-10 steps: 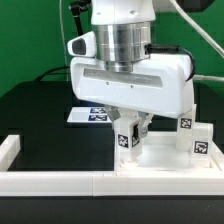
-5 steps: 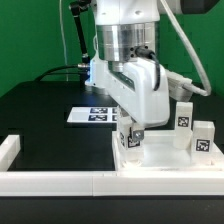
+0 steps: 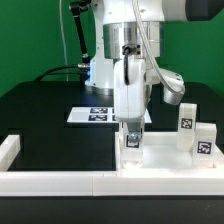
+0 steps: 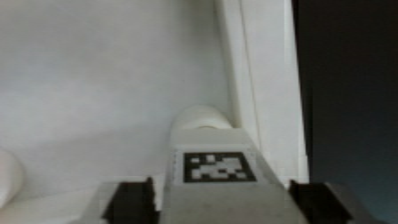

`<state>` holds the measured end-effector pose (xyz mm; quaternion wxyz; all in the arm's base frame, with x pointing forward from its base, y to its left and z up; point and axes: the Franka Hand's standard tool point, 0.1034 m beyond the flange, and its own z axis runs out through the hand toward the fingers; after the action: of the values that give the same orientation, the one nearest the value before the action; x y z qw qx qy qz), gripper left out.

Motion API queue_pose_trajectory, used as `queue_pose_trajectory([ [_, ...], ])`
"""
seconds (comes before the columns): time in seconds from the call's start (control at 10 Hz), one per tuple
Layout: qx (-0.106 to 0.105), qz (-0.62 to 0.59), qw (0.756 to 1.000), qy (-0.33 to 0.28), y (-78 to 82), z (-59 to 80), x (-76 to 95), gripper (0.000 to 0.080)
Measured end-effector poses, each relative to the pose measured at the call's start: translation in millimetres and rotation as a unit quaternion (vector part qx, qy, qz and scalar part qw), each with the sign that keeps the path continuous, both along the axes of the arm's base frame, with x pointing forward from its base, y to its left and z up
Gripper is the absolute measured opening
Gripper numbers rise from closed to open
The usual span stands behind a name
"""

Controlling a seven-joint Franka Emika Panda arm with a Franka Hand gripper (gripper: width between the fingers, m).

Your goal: Assemble square table

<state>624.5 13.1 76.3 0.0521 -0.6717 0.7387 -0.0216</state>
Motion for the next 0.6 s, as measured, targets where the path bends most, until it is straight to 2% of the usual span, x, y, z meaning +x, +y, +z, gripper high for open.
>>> queue_pose_trajectory([
  [0.1,-0.013,0.073,0.997,0.013,5.7,0.8,-1.6,0.0527],
  [0.2,-0.029,0.147,0.989,0.007,9.8,1.6,-0.1,0.0527],
  [0.3,-0.036,0.191,0.981,0.008,11.0,1.8,-0.8,0.0623],
  [0.5,-0.043,0.243,0.969,0.008,8.0,1.0,-1.0,0.0642],
  [0.6,-0.052,0.309,0.95,0.008,5.1,1.4,-0.7,0.0648],
])
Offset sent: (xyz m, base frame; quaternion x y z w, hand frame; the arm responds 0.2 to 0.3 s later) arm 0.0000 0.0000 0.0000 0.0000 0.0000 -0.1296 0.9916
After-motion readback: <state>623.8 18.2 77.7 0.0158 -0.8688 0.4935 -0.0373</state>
